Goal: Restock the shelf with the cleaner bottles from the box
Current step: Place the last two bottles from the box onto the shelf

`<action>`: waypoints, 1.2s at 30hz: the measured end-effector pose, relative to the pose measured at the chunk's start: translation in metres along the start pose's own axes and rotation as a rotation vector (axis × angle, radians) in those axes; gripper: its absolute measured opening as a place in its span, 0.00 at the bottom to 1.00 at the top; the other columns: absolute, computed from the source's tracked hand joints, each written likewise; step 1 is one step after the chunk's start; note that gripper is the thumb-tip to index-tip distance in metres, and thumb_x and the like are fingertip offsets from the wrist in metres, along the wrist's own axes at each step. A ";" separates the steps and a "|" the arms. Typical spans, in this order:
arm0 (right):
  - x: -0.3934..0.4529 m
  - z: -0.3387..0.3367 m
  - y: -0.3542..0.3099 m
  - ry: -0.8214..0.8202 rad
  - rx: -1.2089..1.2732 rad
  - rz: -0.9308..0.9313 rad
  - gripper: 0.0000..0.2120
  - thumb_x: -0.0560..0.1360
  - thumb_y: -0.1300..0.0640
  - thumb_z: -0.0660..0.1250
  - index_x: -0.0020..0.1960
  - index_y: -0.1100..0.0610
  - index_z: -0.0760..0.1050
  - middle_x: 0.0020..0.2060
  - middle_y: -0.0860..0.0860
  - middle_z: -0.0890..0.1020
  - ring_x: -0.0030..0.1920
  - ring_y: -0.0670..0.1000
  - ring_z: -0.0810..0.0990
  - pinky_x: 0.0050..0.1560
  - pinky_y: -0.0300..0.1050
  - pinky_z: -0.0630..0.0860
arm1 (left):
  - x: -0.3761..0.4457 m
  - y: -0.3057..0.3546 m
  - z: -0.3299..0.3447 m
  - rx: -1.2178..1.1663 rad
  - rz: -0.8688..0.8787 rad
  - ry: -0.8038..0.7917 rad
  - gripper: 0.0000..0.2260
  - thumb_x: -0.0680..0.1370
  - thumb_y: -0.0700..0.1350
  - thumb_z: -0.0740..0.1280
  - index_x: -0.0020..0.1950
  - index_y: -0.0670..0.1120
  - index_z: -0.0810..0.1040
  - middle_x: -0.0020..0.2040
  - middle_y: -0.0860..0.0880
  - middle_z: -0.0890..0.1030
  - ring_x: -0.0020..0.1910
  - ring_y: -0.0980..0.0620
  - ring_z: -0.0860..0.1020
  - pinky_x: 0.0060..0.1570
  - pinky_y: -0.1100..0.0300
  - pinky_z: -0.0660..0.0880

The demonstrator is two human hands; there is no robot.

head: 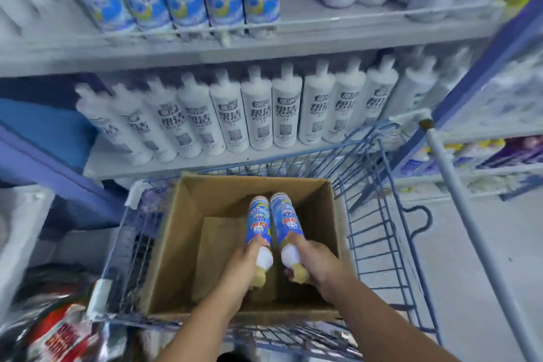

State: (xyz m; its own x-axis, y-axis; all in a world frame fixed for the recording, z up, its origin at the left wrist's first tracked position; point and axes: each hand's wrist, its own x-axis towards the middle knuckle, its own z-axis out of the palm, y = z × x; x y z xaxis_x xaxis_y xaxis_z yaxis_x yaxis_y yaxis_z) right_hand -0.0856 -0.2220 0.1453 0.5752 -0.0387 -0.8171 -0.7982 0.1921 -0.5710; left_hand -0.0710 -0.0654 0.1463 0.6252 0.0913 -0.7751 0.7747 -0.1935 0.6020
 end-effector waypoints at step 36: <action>-0.196 0.074 -0.231 0.134 0.009 -0.664 0.17 0.78 0.46 0.67 0.51 0.61 0.81 0.34 0.56 0.84 0.32 0.53 0.80 0.39 0.50 0.75 | -0.150 0.244 -0.106 -0.211 0.553 -0.005 0.20 0.74 0.64 0.67 0.43 0.47 0.83 0.39 0.44 0.86 0.43 0.43 0.85 0.50 0.40 0.81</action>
State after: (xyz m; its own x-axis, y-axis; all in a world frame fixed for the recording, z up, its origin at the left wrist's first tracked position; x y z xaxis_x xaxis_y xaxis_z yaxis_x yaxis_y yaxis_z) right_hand -0.0008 -0.1857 0.4435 0.9152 -0.2726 -0.2967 -0.2817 0.0934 -0.9549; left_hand 0.0343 -0.0231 0.4299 0.9413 0.0272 -0.3364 0.3368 -0.0128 0.9415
